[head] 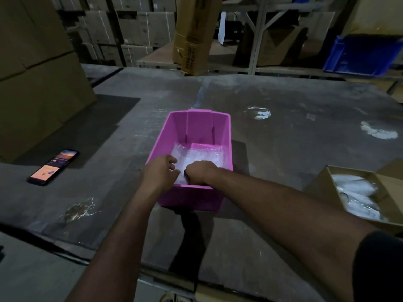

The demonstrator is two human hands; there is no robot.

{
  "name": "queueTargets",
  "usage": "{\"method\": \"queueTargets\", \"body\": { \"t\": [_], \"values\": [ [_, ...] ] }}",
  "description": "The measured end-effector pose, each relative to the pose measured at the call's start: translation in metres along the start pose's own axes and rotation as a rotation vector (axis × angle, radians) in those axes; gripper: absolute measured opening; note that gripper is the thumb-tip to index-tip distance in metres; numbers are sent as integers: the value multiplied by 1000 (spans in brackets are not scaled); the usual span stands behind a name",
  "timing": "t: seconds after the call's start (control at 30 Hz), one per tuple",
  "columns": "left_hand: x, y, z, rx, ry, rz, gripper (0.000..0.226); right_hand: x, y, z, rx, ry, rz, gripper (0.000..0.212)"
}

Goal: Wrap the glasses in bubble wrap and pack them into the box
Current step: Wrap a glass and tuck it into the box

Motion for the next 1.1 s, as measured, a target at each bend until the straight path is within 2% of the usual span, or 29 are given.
{"method": "queueTargets", "body": {
  "t": [0.1,0.23,0.3,0.4,0.5,0.57,0.63,0.7,0.73,0.8,0.83,0.87,0.93,1.0,1.1],
  "values": [
    [4,0,-1,4,23,26,48,-8,-1,1,-88,36,-66,20],
    [-1,-3,0,51,50,28,91,-28,-9,16,-257,75,-276,22],
    [-8,-5,0,8,75,60,99,-39,-17,29,-306,77,-406,30],
    [-27,-9,3,-43,141,133,78,-52,-28,55,-384,82,-690,30],
    [-55,-19,8,-68,218,105,31,-63,-34,85,-577,90,-992,20],
    [-73,-25,11,38,261,271,18,-73,-31,107,-690,53,-1207,13],
    [-95,-28,18,211,253,576,15,-81,-26,132,-773,45,-1371,16],
    [-117,-24,24,356,219,844,12,-88,-13,154,-805,42,-1596,36],
    [-126,-17,25,407,192,946,11,-91,-4,164,-822,-4,-1710,54],
    [-142,1,27,453,131,1077,7,-98,16,182,-847,-80,-1801,81],
    [-148,11,27,461,102,1104,9,-101,26,188,-860,-94,-1812,85],
    [-154,20,29,478,80,1107,13,-104,34,195,-869,-70,-1807,82],
    [-165,40,32,546,57,1106,17,-108,47,206,-923,101,-1796,67],
    [-173,57,37,625,32,1107,12,-113,57,218,-1034,311,-1827,48],
    [-180,79,43,709,-7,1096,8,-122,72,241,-1187,520,-1915,20]
  ]
}}
Point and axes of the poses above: each hand's wrist, its own z-axis away from the middle knuckle, its own y-axis out of the palm, x = y × z, the point moved 1 cm from there along -z, towards the middle knuckle, and after that the axes turned 14 degrees about z, right-handed, at the moved point
